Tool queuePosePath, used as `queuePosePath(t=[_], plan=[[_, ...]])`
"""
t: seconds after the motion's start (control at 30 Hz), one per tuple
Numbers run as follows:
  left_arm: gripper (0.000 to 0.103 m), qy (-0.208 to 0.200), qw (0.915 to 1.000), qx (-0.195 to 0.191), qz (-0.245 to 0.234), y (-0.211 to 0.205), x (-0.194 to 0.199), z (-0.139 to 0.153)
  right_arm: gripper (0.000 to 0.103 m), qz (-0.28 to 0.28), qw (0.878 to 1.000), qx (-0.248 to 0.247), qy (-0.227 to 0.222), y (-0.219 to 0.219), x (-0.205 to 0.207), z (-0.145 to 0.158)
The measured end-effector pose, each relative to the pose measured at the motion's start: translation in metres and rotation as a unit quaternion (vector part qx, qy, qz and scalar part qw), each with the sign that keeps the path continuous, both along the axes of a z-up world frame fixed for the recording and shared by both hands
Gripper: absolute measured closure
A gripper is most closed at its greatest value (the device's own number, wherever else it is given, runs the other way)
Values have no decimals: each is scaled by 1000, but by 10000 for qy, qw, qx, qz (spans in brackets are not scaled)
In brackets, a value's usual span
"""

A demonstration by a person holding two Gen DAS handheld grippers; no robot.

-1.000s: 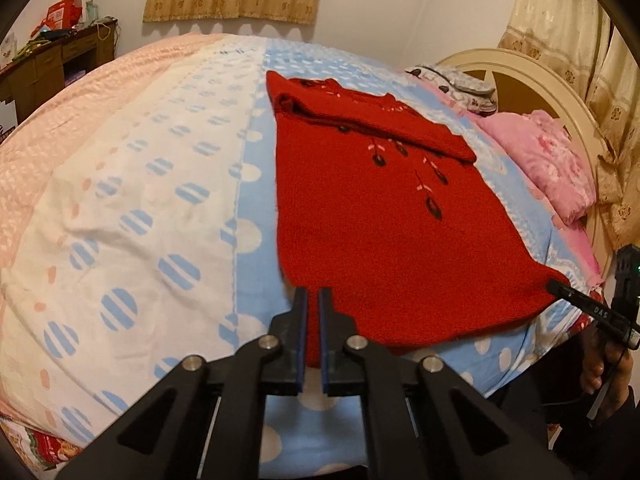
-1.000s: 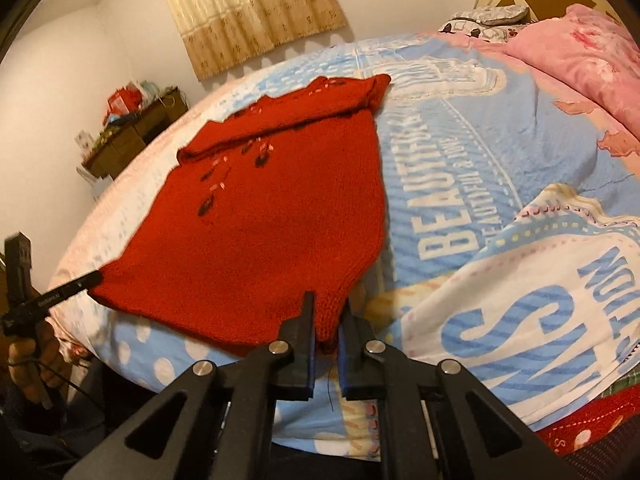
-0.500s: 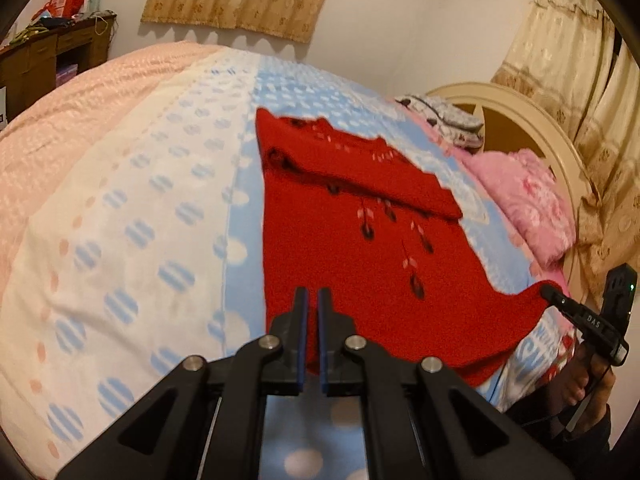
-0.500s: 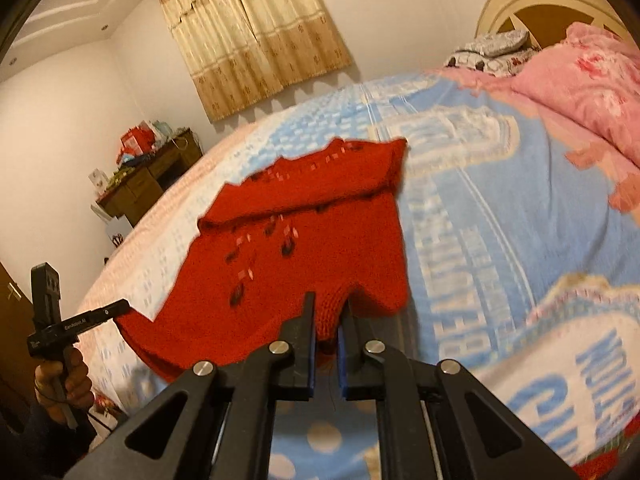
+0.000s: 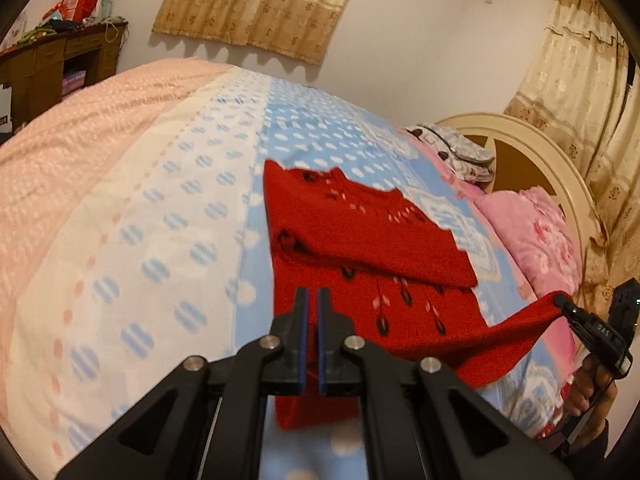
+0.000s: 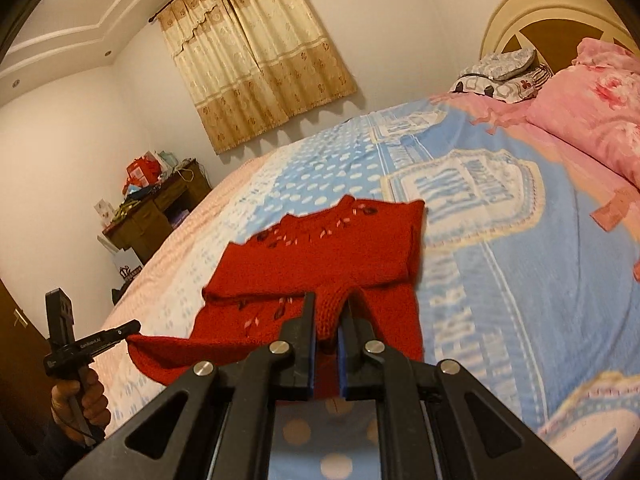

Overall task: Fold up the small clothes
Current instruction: 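Lift the hem with both tools and fold it up toward the collar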

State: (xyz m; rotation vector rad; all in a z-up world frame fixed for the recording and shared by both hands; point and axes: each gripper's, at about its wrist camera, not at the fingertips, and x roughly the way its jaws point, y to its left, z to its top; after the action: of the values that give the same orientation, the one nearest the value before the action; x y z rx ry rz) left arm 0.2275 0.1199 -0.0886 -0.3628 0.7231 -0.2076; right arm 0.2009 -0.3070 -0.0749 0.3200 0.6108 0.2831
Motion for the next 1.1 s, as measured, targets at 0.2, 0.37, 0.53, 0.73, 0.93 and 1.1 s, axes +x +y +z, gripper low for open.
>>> queuePosePath(t=[0.2,0.37,0.53,0.73,0.93,1.1], plan=[[103,-212,9997,84,-50,-1,40,18,96,15,9999,-109,-108,4,40,19],[102,-81,9973,660,-301,-16,53,8,96,-8,9999,-141,6,8,72,19],[45,311,9884,1256,-801,-35,42,-27,96,12,9996,-206,173,8,79,3],[41,465,9875,1142,-986,-41,33,-41,96,21,9993,-265,264,5,74,-8],[69,832,9853,1123,-985,-48,49,-66,96,43,9994,-207,287,5,70,-12],[96,511,9858,1241,-1013,-52,39,-54,96,58,9991,-264,316,5,68,-14]])
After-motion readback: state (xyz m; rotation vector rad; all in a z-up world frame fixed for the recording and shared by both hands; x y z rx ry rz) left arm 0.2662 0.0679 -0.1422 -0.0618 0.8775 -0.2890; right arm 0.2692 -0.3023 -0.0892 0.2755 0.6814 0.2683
